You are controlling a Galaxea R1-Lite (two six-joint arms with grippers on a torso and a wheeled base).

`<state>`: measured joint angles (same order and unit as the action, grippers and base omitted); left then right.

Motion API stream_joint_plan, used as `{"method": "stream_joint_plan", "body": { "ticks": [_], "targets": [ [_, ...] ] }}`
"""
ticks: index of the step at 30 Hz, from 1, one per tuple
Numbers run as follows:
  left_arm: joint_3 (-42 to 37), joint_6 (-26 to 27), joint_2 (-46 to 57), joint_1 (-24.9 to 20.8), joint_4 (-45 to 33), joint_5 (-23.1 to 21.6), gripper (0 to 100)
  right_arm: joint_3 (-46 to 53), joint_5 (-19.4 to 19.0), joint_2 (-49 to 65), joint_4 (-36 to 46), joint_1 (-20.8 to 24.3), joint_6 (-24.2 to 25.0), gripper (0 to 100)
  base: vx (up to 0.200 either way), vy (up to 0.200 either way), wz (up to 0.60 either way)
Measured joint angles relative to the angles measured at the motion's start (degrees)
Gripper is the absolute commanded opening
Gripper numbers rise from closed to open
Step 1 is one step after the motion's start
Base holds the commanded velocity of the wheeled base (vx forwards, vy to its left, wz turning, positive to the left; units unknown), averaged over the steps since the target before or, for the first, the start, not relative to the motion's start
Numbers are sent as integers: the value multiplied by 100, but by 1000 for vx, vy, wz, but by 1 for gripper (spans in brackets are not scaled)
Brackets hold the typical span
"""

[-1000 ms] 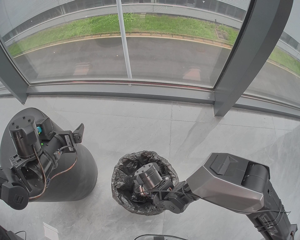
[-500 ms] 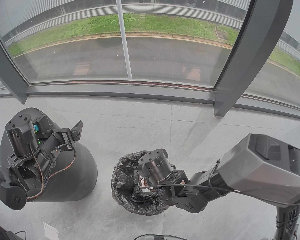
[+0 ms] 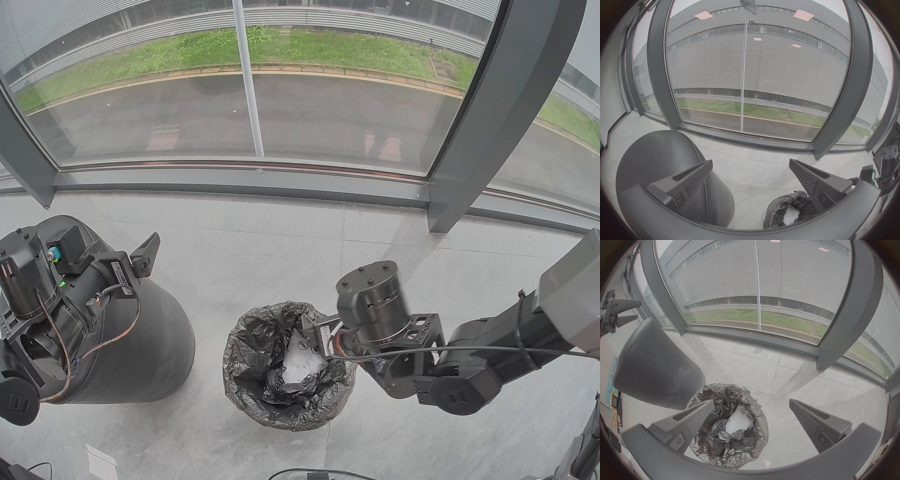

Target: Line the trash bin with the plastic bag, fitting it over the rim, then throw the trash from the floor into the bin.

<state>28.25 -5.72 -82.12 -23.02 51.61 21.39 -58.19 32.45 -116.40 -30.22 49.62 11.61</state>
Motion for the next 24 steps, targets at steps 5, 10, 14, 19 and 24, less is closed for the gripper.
{"method": "stream_joint_plan", "body": {
  "ticks": [5,10,14,19,24],
  "targets": [
    [-44,-2,169,-66,2,-22,100,380,101,589,-10,-85,-173,100,0,0,0],
    [-184,37,364,-149,2,-446,100,789,157,1213,-12,-328,-283,100,0,0,0],
    [-377,197,594,-171,4,-906,100,1141,226,1764,-13,-577,-307,100,0,0,0],
    [-614,435,950,-176,-16,-1225,100,1641,268,2533,-12,-856,-371,100,0,0,0],
    [-833,738,1359,-157,-141,-1319,100,2321,312,3469,-2,-1119,-472,100,0,0,0]
  ]
}}
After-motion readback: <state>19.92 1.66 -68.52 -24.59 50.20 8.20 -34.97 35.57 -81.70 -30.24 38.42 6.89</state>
